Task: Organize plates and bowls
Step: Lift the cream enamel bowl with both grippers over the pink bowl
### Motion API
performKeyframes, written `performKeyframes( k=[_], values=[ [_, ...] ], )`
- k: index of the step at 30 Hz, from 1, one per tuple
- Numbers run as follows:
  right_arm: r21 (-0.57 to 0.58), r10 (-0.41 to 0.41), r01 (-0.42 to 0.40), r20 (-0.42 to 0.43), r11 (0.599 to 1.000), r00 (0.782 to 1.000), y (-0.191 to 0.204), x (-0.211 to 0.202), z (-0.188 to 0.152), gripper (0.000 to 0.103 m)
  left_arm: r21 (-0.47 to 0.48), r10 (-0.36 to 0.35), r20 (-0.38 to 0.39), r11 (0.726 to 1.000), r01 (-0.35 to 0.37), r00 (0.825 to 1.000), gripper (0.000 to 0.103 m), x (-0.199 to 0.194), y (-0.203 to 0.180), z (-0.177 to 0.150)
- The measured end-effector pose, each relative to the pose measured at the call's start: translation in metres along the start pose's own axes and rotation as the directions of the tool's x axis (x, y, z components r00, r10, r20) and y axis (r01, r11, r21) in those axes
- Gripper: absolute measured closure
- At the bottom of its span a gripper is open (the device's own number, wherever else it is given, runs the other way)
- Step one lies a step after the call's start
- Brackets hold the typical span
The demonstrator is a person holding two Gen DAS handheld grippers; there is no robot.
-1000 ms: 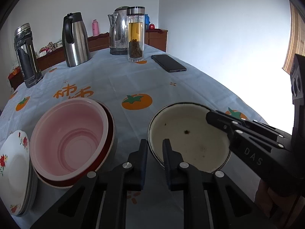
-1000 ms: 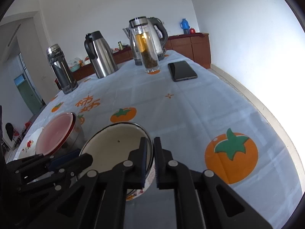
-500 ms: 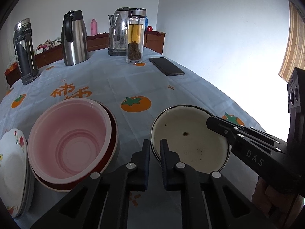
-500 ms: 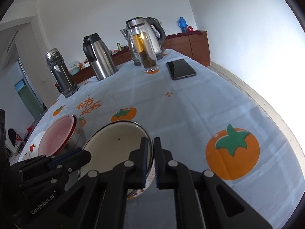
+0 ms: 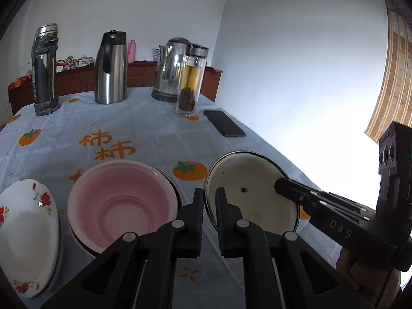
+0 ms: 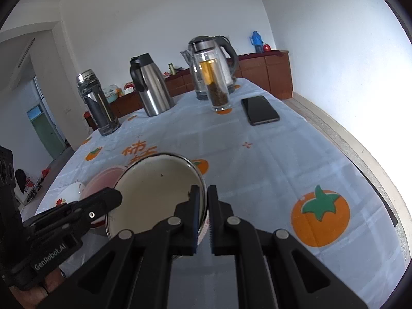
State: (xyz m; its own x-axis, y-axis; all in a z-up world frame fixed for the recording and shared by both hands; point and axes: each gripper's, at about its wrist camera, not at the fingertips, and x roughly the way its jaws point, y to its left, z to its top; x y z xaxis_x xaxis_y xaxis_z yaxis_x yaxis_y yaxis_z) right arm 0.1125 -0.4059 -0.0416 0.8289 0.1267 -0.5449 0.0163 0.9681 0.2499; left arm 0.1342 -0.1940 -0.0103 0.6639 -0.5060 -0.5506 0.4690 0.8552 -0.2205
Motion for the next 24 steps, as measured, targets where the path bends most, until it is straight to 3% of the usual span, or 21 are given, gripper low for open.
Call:
performKeyframes(
  k=[20, 24],
  values=[
    [-0.139, 0.062, -0.063, -0.009, 0.988, 0.998, 0.075, 0.012, 0.024, 0.095, -0.156, 0.070, 0.105, 0.986, -0.053, 0.992, 0.093, -0.032, 0.066, 0.019],
    [-0.165, 0.064, -0.065, -0.009, 0.984, 0.998, 0.086, 0.017, 0.026, 0.095, -0.161, 0.111, 0.115, 0.983, -0.092, 0.987, 0.093, -0.034, 0.074, 0.020]
  ],
)
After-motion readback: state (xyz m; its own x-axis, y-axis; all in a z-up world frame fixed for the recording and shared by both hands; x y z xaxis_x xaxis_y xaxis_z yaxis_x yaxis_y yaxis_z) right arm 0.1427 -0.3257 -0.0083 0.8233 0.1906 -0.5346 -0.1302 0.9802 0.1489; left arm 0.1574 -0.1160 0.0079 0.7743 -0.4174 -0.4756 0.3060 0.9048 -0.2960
